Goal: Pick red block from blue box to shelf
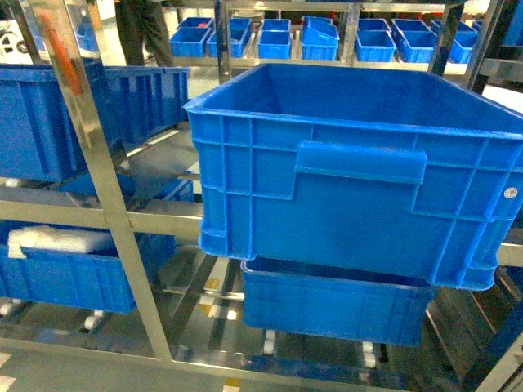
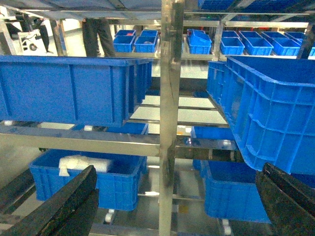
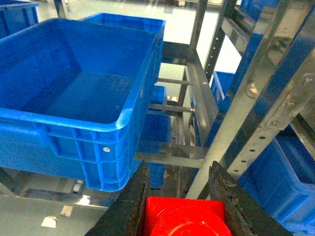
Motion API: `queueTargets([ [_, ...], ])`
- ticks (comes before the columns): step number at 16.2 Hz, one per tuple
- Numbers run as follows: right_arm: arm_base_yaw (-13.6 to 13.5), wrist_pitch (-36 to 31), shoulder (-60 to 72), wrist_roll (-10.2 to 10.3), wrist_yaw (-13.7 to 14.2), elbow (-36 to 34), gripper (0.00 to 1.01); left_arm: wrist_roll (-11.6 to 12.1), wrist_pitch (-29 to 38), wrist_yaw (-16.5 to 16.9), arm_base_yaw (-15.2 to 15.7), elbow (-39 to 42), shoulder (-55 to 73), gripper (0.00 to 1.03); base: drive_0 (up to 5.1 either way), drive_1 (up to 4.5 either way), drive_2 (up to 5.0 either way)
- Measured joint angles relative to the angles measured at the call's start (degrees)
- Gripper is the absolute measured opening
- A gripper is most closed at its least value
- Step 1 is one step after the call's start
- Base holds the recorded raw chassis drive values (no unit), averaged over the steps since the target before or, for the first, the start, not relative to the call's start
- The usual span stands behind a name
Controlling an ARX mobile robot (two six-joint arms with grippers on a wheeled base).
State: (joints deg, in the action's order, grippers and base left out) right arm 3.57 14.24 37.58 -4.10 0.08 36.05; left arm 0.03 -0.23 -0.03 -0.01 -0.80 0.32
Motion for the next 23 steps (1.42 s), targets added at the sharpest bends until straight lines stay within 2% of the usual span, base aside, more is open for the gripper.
queueTargets([
  [2, 0.09, -1.11, 1.53, -0.11, -0.96, 0.39, 0.29, 0.0, 0.0, 0.0, 0.0, 0.0, 0.0, 0.98, 0.0, 0.0, 0.0],
  [4, -1.53, -5.09, 7.21, -0.22, -0.96, 2.89, 0.29, 0.0, 0.0, 0.0, 0.0, 0.0, 0.0, 0.98, 0.0, 0.0, 0.0],
  [6, -4.13, -11.45, 19.28, 1.25, -1.92, 10.14, 0.29, 0.0, 0.0, 0.0, 0.0, 0.0, 0.0, 0.98, 0.0, 0.0, 0.0],
  [7, -5.64, -12.87, 25.81, 2.82, -3.78, 13.84, 0.29, 0.0, 0.0, -0.02, 0.0, 0.0, 0.0, 0.98, 0.0, 0.0, 0.0],
  [8, -8.11, -11.54, 32.94, 4.37, -7.32, 17.7, 0.29, 0.0, 0.0, 0.0, 0.0, 0.0, 0.0, 0.98, 0.0, 0.0, 0.0],
  [10, -12.33, -13.57, 43.45, 4.42, -8.02, 20.72, 0.29, 0.0, 0.0, -0.02, 0.0, 0.0, 0.0, 0.98, 0.0, 0.0, 0.0],
  [11, -13.4, -14.84, 47.54, 4.2, -7.82, 22.58, 0.29, 0.0, 0.0, -0.02, 0.0, 0.0, 0.0, 0.98, 0.0, 0.0, 0.0],
  [14, -12.83, -17.59, 57.44, 2.16, -5.88, 31.08, 0.29, 0.0, 0.0, 0.0, 0.0, 0.0, 0.0, 0.98, 0.0, 0.0, 0.0],
  [19, -12.98, -12.24, 73.46, -2.29, -5.62, 47.52, 0.29, 0.0, 0.0, 0.0, 0.0, 0.0, 0.0, 0.98, 0.0, 0.0, 0.0],
  [21, -13.38, -9.38, 79.45, -1.99, -4.5, 52.63, 0.29, 0.0, 0.0, 0.0, 0.0, 0.0, 0.0, 0.98, 0.0, 0.0, 0.0],
  [23, -13.79, -8.68, 83.43, -0.22, -3.65, 56.41, 0.29, 0.0, 0.0, 0.0, 0.0, 0.0, 0.0, 0.98, 0.0, 0.0, 0.0],
])
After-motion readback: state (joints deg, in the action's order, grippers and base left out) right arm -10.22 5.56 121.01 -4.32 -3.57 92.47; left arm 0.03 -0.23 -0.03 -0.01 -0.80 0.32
